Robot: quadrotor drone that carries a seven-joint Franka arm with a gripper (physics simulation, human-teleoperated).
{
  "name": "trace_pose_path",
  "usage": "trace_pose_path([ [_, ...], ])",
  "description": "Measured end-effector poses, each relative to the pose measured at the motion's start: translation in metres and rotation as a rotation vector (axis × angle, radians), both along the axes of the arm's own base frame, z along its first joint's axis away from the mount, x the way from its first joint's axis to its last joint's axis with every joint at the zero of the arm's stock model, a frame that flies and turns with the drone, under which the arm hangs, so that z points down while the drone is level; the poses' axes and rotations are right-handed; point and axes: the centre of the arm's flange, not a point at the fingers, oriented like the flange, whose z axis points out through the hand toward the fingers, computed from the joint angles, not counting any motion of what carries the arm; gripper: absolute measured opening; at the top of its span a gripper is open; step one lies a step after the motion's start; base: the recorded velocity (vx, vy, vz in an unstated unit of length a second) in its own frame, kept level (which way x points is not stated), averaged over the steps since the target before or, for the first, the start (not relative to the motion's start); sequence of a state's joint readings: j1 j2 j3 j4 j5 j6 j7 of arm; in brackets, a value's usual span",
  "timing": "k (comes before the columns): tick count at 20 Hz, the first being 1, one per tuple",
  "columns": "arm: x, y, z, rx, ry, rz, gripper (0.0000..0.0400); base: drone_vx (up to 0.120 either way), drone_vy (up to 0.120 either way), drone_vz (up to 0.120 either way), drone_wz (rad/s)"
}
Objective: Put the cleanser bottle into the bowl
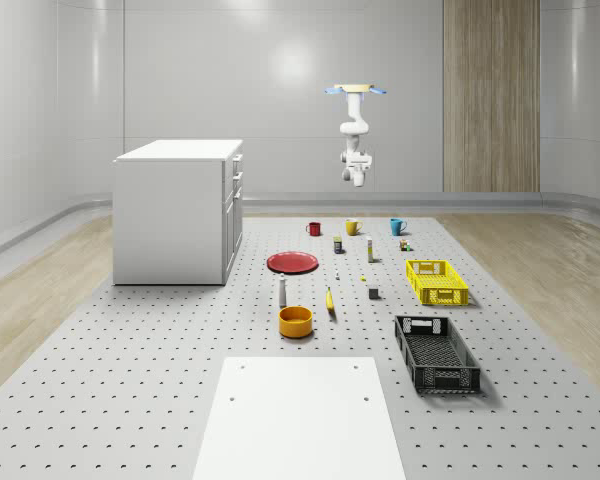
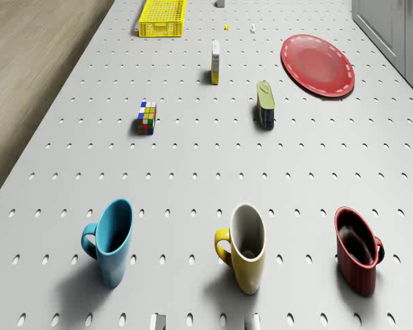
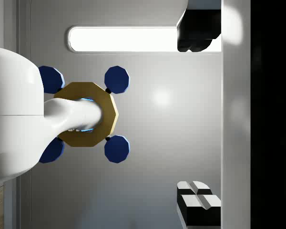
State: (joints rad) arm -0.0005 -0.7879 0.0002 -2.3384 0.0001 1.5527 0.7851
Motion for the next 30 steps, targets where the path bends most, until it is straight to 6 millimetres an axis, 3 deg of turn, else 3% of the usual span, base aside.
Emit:
trace_pose_path([
  [5,-0.004,0.0,0.037,0.0,-0.004,0.0,0.04,0.0,-0.016,0.0,0.0],
  [13,-0.001,0.0,0.078,0.0,-0.01,0.0,0.04,0.12,-0.12,0.0,0.0],
  [30,-0.001,0.0,0.093,-0.001,-0.023,0.0,0.04,0.12,-0.12,0.0,0.0],
])
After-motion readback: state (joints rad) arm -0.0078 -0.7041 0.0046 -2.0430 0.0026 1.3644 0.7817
